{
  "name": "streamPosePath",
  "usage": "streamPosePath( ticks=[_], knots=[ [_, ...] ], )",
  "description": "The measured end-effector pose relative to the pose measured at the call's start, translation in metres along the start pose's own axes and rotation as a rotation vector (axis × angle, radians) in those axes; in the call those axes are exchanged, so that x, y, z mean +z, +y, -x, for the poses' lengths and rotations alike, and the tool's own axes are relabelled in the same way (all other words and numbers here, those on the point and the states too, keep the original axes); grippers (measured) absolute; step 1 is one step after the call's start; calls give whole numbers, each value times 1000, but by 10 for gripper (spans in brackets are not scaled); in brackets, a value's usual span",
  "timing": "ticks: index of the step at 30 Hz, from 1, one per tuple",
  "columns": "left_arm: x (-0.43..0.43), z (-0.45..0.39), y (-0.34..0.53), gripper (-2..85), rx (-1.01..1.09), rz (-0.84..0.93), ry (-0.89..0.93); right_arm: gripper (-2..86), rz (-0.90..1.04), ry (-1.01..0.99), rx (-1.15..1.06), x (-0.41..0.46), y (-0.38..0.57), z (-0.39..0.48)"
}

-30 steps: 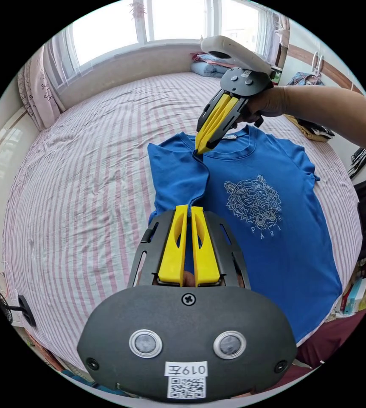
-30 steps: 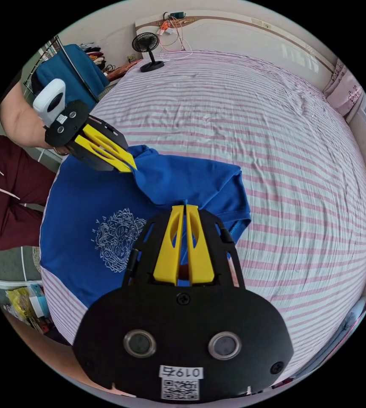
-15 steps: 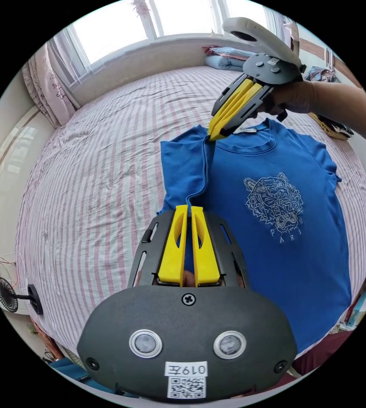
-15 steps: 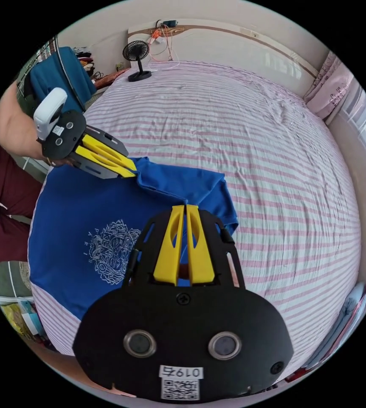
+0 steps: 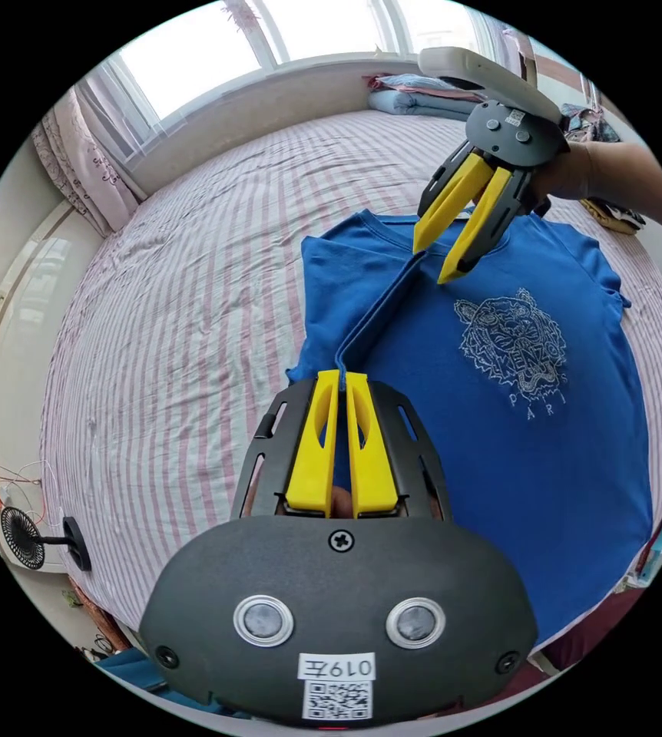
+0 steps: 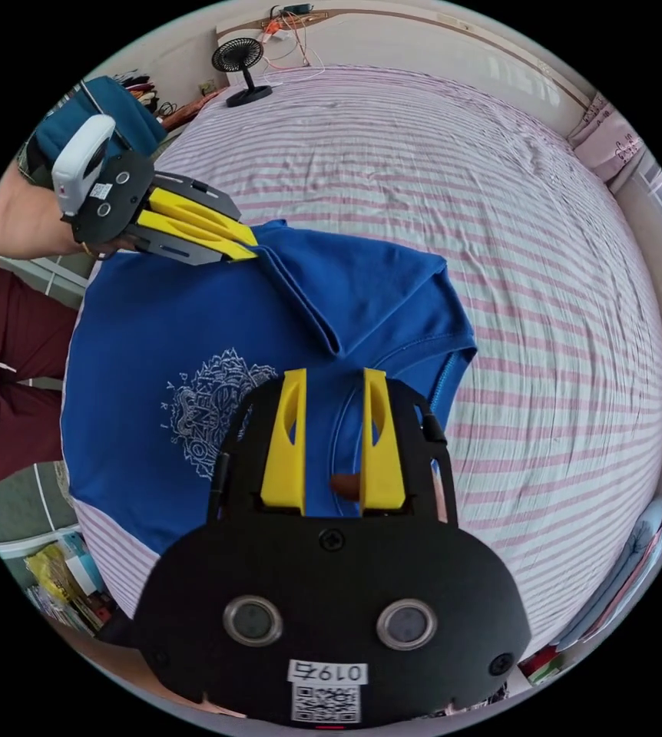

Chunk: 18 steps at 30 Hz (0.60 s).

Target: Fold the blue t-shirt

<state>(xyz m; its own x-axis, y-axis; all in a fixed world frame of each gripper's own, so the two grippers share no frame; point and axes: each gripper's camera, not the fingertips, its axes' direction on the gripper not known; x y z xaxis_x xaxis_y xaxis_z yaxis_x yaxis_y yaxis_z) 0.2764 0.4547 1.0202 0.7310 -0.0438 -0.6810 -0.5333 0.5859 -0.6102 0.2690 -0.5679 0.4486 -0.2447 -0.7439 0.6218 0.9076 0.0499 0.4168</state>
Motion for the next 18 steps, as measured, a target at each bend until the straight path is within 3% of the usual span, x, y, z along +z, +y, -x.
streamPosePath(
  ticks=[6, 10, 18],
  knots=[
    [-6, 10, -1, 12, 42, 8, -12, 72, -177, -69, 178, -17, 5, -36],
    [-4, 23, -4, 13, 45, 23, -51, 19, -288, -216, 274, -14, -16, -63],
    [1, 93, 6, 18, -72, 7, 49, -4, -62, -166, 193, 38, -45, -74]
  ],
)
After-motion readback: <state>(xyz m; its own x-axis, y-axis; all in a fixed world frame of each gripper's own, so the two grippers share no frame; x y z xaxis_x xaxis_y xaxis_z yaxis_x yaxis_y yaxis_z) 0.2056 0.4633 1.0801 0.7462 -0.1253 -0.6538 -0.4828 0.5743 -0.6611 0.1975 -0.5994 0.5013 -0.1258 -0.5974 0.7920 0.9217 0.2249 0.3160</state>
